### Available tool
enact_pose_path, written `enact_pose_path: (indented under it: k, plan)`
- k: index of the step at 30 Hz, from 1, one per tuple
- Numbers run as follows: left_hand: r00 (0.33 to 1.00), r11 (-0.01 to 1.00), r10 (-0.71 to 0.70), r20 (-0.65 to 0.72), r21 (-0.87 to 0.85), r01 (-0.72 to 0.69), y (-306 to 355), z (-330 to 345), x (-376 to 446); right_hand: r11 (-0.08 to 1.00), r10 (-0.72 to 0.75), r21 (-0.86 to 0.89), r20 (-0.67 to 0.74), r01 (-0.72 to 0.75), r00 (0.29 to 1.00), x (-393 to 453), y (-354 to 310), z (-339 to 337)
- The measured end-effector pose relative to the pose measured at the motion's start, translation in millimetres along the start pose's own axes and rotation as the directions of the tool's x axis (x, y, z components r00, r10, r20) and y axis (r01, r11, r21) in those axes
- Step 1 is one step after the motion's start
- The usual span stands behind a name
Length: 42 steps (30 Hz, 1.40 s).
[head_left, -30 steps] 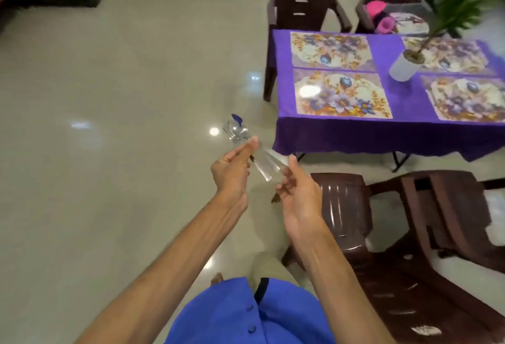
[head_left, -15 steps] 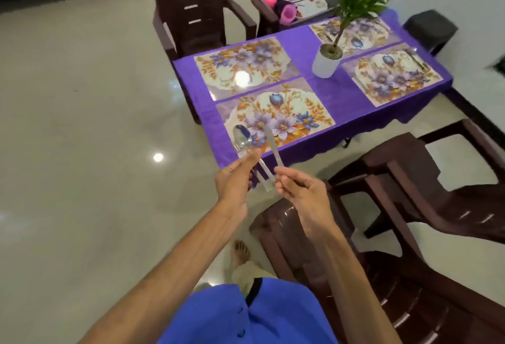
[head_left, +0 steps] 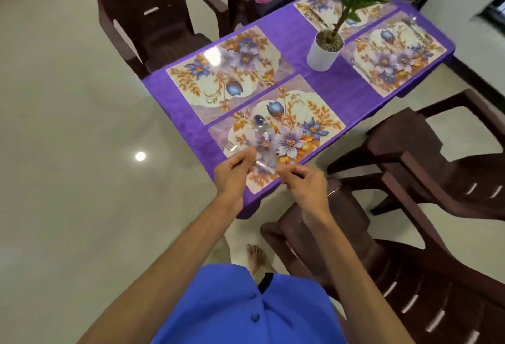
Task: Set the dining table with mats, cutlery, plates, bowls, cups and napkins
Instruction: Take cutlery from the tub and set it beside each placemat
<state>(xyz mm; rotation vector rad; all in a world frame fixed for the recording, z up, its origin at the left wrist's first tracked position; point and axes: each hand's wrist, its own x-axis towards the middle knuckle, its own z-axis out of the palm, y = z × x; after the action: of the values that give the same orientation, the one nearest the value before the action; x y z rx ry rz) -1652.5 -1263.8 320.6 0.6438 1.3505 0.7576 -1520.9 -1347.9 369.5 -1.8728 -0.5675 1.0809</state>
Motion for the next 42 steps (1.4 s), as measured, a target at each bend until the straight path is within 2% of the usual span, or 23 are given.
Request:
enact_pose_path:
  k: [5, 10, 17, 26, 34, 42]
  plan:
    - [0.998, 0.924, 0.013, 0.064, 0.381, -0.036, -19, -60, 94, 0.989, 0.132, 0.089, -0.191, -0.117, 0.973, 27, -4, 29]
    - [0.994, 0.851, -0.013, 0.105, 0.523, -0.044, -33, -80, 155, 0.974, 0.193, 0.168, -0.252, -0.154, 0.948, 36, -15, 55]
    - [0.990, 0.842, -0.112, 0.080, 0.537, 0.052, -36, -76, 176, 0.964, 0.207, 0.221, -0.276, -0.148, 0.939, 45, -20, 82]
    - [0.984, 0.882, -0.178, 0.005, 0.444, 0.157, -36, -65, 180, 0.955, 0.247, 0.235, -0.281, -0.183, 0.927, 63, -22, 87]
    - [0.988, 0.865, -0.136, -0.071, 0.478, 0.153, -37, -55, 175, 0.958, 0.243, 0.208, -0.221, -0.197, 0.945, 81, -16, 62]
    - [0.979, 0.902, -0.115, -0.166, 0.396, 0.173, -35, -51, 162, 0.964, 0.222, 0.182, -0.152, -0.194, 0.963, 114, -11, 23]
